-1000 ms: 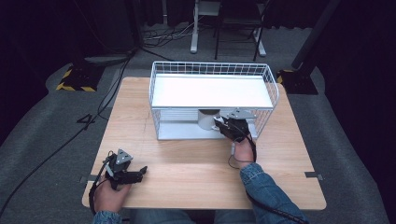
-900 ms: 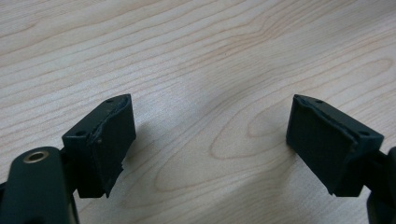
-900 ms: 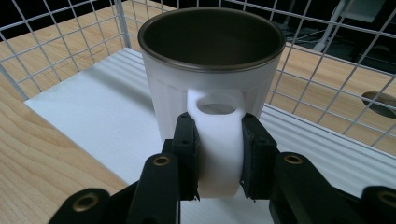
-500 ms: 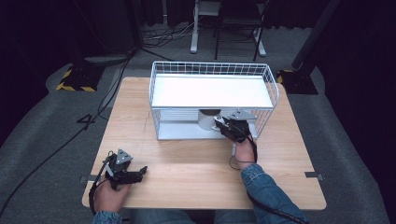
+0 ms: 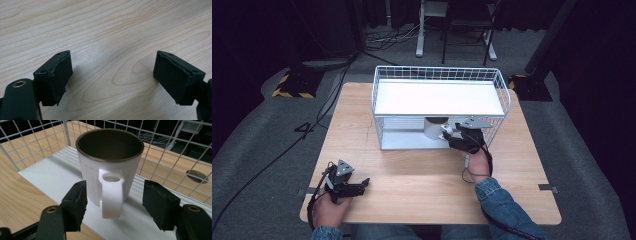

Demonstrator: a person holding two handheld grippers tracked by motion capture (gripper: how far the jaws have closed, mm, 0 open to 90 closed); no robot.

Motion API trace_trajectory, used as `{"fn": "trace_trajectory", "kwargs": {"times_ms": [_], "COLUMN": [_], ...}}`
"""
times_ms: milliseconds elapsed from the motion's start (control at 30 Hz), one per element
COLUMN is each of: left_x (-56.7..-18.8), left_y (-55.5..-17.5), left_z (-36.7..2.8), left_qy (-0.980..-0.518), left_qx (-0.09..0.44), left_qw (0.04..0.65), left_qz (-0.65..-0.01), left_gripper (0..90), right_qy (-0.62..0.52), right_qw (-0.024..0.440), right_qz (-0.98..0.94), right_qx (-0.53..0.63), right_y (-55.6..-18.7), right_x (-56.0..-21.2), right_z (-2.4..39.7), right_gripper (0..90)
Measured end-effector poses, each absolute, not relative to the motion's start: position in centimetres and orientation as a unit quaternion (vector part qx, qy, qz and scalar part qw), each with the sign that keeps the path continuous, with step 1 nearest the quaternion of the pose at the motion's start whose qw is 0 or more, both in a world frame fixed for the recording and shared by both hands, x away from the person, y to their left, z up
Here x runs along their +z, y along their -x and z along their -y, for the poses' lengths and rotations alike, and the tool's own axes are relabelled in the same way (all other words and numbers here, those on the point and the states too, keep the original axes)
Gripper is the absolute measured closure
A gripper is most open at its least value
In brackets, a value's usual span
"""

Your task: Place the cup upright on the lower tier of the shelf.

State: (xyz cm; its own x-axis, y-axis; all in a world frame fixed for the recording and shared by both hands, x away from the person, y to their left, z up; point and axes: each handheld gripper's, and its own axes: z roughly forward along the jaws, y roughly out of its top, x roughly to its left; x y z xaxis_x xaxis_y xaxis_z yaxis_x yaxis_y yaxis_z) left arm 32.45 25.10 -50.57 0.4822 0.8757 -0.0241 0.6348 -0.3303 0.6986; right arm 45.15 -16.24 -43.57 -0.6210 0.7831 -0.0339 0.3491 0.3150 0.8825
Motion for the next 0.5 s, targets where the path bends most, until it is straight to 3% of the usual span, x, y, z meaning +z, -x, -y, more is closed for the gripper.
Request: {"fn": "trace_trajectory", "kwargs": {"times_ms": [500], "left_x": [-50.5], "left_y": [-32.2], "left_z": [-25.2], "left_qy": [-0.798], "left_qx": [0.180], "left_qw": [0.328], "left_qz": [-0.473], "left_gripper": [16.0], "right_qy": [-0.334], "right_qw": [0.224], "right_qz": [-0.786], "right_qx": [0.470], "right_y": [-41.4], "right_x": [-39.7], "right_z": [19.9], "right_gripper": [35.0]}}
